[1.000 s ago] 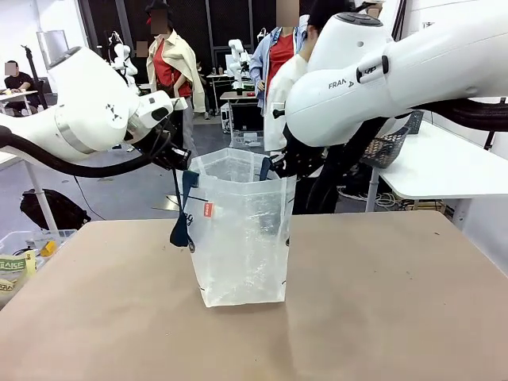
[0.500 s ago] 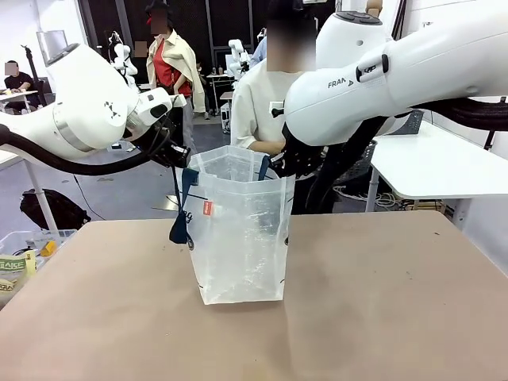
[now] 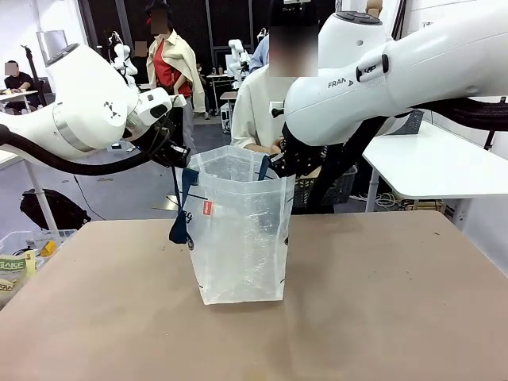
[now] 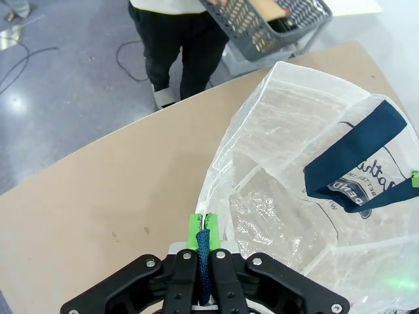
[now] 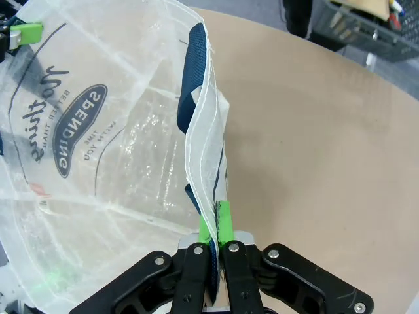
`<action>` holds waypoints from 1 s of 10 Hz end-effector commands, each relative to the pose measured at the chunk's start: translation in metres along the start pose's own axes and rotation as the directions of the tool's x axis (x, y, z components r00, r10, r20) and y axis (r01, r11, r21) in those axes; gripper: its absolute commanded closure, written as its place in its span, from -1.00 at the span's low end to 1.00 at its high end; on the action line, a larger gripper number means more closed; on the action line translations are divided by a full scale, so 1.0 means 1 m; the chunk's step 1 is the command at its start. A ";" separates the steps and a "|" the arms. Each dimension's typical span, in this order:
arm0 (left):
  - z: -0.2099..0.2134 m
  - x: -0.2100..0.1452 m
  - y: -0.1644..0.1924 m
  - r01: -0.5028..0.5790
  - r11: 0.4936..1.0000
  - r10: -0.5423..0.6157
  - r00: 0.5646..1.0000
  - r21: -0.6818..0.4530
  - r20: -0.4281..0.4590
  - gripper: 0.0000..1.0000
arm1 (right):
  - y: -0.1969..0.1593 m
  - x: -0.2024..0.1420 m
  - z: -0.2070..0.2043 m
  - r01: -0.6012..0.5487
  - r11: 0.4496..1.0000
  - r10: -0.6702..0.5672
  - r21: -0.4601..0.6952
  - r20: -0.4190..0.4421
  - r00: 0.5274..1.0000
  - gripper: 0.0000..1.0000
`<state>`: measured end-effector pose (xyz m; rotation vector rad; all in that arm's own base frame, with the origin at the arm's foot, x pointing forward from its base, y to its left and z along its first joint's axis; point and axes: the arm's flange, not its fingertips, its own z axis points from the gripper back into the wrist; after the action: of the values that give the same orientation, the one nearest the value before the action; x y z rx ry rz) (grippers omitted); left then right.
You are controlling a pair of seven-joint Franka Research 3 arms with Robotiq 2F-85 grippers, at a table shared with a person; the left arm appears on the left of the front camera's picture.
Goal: Transfer purchased items from the store into the shopping bag.
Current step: Move the Reusable shopping bag to the right side of the table.
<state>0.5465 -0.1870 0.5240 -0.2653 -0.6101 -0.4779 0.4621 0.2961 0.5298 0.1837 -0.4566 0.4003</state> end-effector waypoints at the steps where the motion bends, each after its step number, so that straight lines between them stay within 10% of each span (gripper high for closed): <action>1: 0.004 -0.001 0.001 -0.010 1.000 0.010 1.000 0.009 0.012 1.00 | -0.002 -0.001 0.000 -0.006 1.000 0.006 0.015 0.003 1.000 1.00; 10: 0.004 -0.001 0.001 -0.010 1.000 0.010 1.000 0.009 0.012 1.00 | -0.002 -0.001 0.000 -0.006 1.000 0.006 0.015 0.003 1.000 1.00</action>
<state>0.5465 -0.1869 0.5240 -0.2653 -0.6101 -0.4777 0.4620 0.2961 0.5298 0.1837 -0.4566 0.4004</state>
